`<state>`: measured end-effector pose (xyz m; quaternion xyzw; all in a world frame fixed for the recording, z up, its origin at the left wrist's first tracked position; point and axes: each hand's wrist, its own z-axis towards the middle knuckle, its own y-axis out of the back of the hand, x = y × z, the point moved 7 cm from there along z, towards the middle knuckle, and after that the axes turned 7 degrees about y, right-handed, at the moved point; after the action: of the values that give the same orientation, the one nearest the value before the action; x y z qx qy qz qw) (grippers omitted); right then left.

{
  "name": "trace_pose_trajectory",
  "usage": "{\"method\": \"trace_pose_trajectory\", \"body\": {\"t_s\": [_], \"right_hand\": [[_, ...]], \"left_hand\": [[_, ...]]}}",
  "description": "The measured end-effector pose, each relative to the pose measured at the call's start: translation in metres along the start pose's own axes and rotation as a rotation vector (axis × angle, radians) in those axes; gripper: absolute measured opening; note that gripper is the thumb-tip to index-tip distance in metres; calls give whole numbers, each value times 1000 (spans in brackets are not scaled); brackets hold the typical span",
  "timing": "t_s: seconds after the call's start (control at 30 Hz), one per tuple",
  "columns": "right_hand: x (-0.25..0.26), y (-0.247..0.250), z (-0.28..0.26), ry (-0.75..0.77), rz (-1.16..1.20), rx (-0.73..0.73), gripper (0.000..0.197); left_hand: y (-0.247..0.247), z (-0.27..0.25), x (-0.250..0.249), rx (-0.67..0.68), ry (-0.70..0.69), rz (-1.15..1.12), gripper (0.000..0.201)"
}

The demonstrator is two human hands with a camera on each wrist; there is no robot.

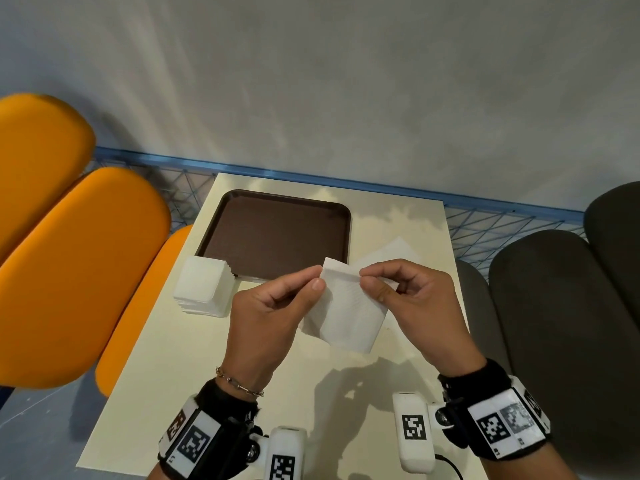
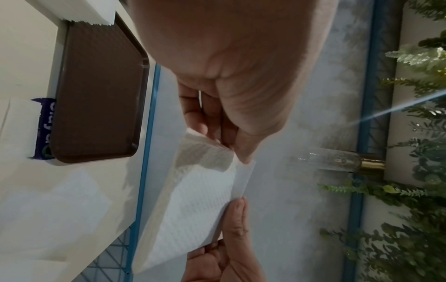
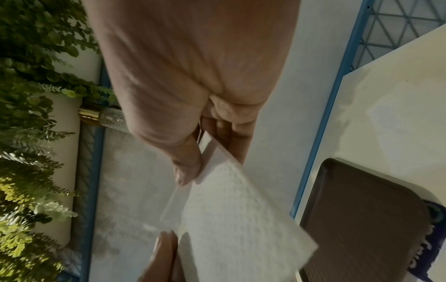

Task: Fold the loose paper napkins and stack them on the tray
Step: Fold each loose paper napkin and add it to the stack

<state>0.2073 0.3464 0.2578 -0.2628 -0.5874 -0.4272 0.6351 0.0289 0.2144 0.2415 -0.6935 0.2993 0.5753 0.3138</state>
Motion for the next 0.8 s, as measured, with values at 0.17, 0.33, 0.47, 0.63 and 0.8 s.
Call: {"method": "trace_pose_trajectory", "body": {"t_s": [0.17, 0.33, 0.47, 0.63, 0.8], "right_hand": [[1, 9, -3, -15, 27, -25, 12], [-2, 14, -6, -17, 55, -53, 15], [-3, 19, -8, -7, 30, -85, 14], [-5, 23, -12, -7, 28, -132, 14], [-2, 24, -14, -10, 40, -143, 10]], "left_hand": [[-5, -4, 1, -6, -19, 36, 25], [-11, -6, 3, -31, -13, 54, 22], [-15, -7, 6, -46, -13, 67, 20], [-18, -8, 8, -44, -12, 78, 20], [-17, -6, 13, -54, 57, 41, 32]]}}
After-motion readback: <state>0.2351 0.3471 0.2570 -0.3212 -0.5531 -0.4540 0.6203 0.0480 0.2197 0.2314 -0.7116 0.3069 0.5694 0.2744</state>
